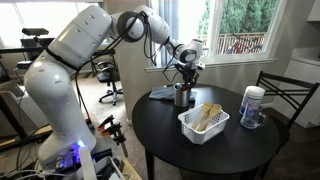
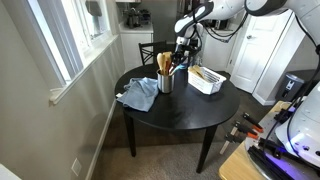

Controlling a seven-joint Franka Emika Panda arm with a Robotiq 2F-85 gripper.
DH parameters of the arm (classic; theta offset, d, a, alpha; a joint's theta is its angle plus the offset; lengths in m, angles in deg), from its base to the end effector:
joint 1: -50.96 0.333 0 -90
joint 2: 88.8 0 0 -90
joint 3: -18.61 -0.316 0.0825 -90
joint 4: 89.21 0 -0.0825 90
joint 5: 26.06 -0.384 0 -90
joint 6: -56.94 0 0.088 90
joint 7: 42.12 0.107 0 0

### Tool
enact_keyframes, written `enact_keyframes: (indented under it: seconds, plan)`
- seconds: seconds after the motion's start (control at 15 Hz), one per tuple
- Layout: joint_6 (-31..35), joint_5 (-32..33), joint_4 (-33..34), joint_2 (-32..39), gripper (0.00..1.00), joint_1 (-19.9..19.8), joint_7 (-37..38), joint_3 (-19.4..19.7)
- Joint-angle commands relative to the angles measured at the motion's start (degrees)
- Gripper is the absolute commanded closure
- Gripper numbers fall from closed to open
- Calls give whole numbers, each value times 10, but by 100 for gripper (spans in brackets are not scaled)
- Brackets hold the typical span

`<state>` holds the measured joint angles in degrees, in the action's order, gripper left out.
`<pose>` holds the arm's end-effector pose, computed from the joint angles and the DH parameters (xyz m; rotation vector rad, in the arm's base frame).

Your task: Put the red spatula in the white basket.

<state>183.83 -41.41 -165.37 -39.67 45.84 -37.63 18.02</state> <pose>0.7439 -0.0520 0.2194 -2.8802 0.4642 -0.0405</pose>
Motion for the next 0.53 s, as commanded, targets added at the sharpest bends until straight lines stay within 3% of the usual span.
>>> enact_keyframes:
  seconds: [0.0,0.2,0.47]
  plan:
    - [-1,-8,4,-3,94,-7,14,-8]
    - [1,-9,4,-9,100,-7,15,-8]
    - [4,-6,8,-28,95,-3,20,-7]
